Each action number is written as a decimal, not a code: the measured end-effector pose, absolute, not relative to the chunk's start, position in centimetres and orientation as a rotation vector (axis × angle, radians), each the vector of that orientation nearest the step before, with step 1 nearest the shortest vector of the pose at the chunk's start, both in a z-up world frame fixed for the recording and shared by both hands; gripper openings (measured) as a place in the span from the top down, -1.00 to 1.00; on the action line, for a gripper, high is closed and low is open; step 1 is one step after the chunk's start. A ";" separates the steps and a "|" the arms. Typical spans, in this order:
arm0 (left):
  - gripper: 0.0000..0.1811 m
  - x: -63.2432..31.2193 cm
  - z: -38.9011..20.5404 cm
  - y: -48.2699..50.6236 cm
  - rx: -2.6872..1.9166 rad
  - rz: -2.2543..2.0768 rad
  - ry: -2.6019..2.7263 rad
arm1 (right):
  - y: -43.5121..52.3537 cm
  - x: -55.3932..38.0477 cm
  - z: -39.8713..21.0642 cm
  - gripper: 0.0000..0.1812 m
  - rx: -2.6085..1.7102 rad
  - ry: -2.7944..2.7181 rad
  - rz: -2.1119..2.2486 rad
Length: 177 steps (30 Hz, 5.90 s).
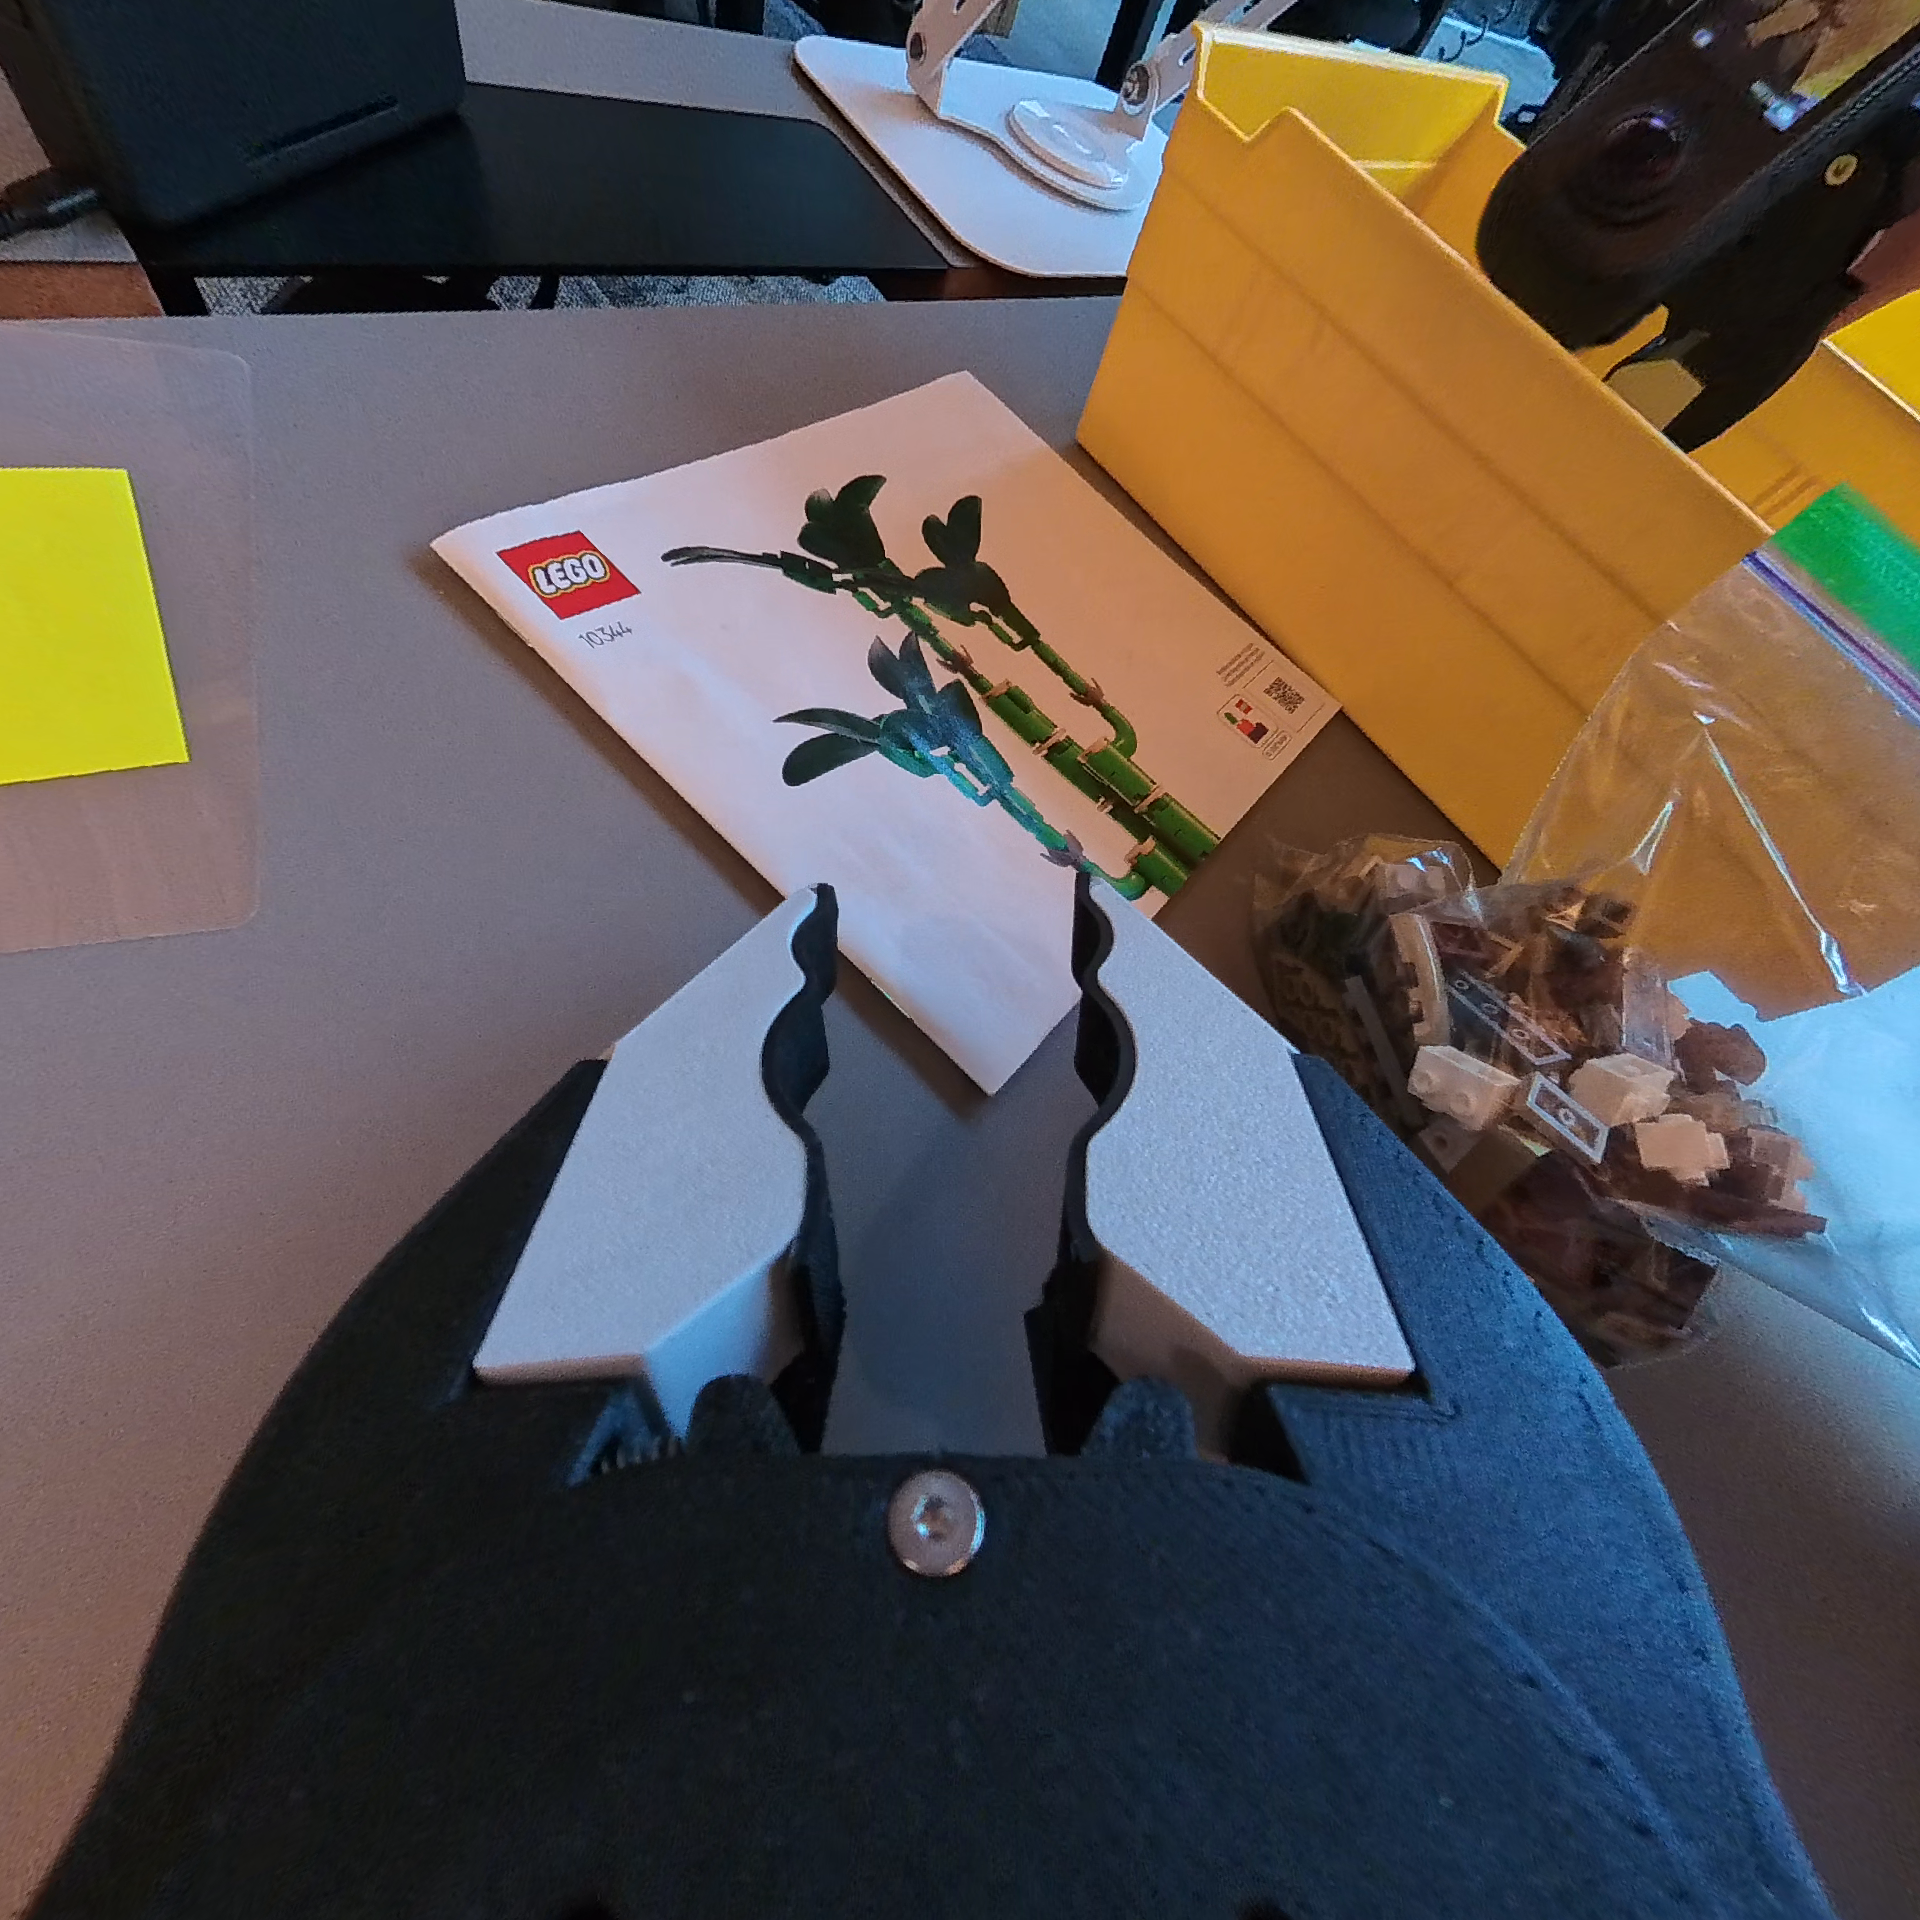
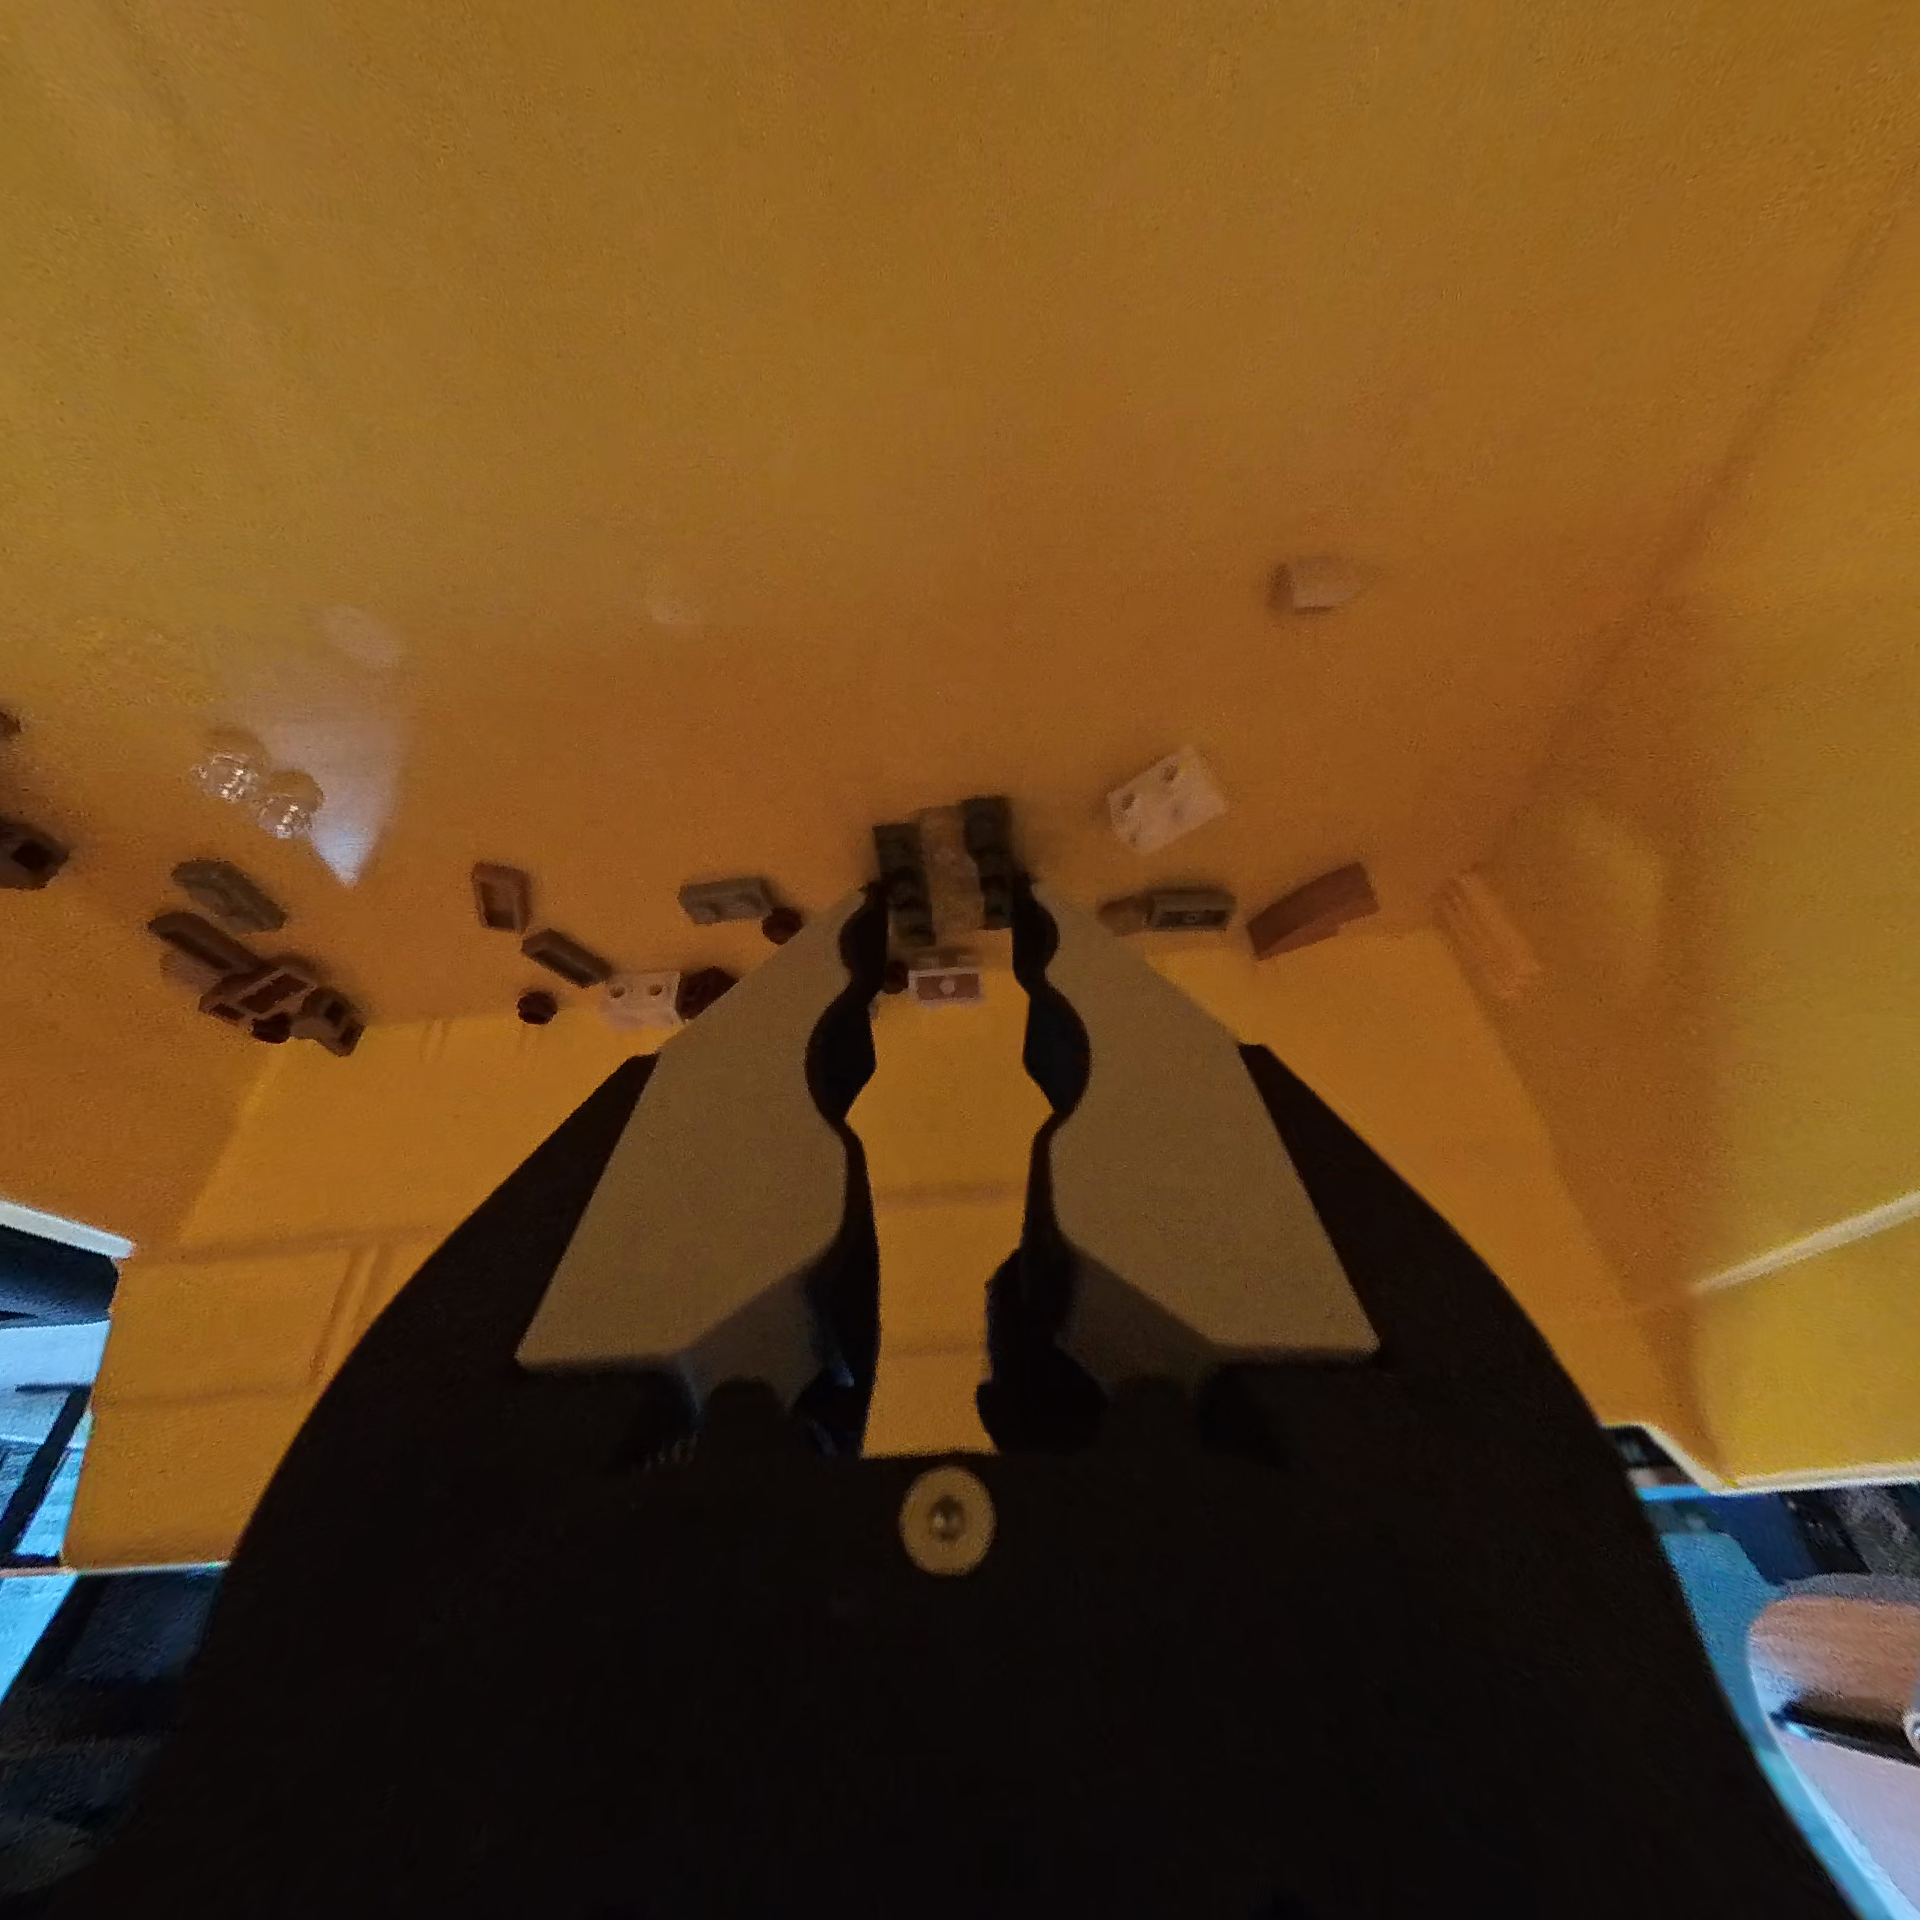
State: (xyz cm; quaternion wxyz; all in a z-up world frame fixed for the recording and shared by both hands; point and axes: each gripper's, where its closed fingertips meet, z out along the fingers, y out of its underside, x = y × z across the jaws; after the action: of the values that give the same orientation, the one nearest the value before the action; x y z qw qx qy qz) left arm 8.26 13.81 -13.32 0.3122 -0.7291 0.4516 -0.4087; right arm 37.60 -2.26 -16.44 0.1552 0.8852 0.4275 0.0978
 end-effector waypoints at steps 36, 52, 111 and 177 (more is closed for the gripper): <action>0.52 8.3 -13.5 13.8 -1.929 -1.073 1.197 | -1.9 10.1 -3.1 0.92 2.846 2.192 -0.306; 0.51 8.5 -13.3 13.3 -1.923 -1.098 1.204 | -2.0 25.0 -3.8 0.51 3.252 1.460 -0.023; 0.51 8.2 -13.4 13.9 -1.930 -1.082 1.194 | -3.4 33.7 -15.9 1.00 3.038 0.859 0.129; 0.51 8.1 -13.6 13.8 -1.939 -1.073 1.206 | 1.0 36.8 -15.3 0.86 3.167 0.478 0.154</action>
State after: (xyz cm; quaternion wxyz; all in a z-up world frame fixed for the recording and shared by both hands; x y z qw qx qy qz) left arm 8.15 13.83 -13.59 0.3045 -0.7321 0.4552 -0.4052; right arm 36.81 1.00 -15.33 -0.0326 0.9871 0.1491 0.0480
